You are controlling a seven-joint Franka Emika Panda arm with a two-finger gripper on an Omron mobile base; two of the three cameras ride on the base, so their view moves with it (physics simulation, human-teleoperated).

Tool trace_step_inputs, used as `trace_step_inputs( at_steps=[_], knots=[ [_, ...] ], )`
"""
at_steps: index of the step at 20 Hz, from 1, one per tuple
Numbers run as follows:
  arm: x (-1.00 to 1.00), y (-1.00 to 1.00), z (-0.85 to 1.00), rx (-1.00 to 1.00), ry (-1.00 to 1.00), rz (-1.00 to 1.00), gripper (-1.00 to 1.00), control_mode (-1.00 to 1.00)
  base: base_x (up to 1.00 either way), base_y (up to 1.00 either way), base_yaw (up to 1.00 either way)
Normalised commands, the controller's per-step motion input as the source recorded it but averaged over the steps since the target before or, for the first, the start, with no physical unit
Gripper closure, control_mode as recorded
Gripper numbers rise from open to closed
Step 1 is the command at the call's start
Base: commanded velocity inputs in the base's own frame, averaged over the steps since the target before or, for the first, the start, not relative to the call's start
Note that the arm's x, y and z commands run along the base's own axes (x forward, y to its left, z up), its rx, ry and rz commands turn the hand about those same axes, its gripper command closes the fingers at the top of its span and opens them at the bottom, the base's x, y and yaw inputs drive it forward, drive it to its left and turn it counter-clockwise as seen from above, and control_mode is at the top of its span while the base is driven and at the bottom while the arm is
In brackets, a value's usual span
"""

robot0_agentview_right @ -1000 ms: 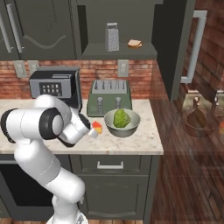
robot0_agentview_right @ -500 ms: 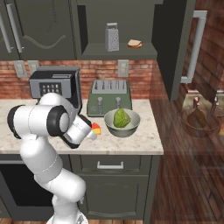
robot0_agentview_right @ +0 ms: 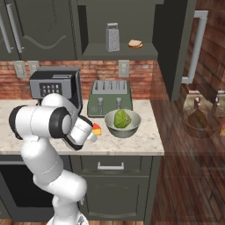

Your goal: Pick the cheese from the fridge and the cheese grater from the cabinet and place them next to the salad bowl.

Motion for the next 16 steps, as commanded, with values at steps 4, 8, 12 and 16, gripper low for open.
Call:
trace_step_inputs(
  at_steps=[4, 8, 12, 16],
  knots=[
    [0.00, 0.00, 0.92, 0.03, 0.00, 0.00, -1.00, -1.00, 0.00, 0.00, 0.00],
    [0.00, 0.01, 1.00, 0.04, 0.00, 0.00, -1.00, -1.00, 0.00, 0.00, 0.00],
    [0.00, 0.00, 1.00, 0.05, 0.04, 0.00, -1.00, -1.00, 0.00, 0.00, 0.00],
    [0.00, 0.00, 1.00, 0.06, 0.13, 0.00, -1.00, -1.00, 0.00, 0.00, 0.00]
  ],
)
